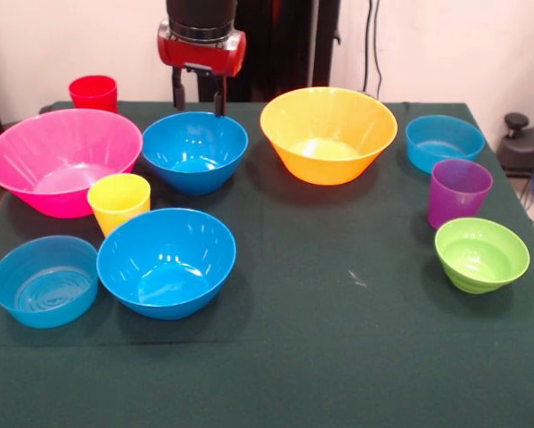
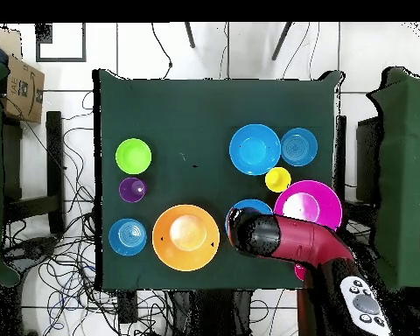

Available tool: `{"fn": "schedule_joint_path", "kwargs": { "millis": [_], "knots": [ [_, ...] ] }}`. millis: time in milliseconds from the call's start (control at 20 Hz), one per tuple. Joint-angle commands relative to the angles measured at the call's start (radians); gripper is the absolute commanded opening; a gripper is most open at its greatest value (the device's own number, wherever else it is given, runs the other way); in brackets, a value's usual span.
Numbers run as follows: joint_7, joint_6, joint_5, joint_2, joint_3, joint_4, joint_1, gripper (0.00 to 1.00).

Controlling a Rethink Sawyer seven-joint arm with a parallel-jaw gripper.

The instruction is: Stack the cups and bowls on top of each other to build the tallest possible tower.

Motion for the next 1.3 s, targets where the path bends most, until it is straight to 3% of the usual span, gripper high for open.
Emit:
{"fn": "schedule_joint_path", "kwargs": {
  "millis": [50,750,1300],
  "knots": [
    [-0.132,0.053,-0.094,0.025,0.117,-0.06,-0.024,1.0],
    [-0.141,0.061,-0.158,0.061,0.172,-0.083,-0.091,1.0],
    [-0.136,-0.017,-0.245,0.17,0.186,-0.137,-0.163,1.0]
  ]
}}
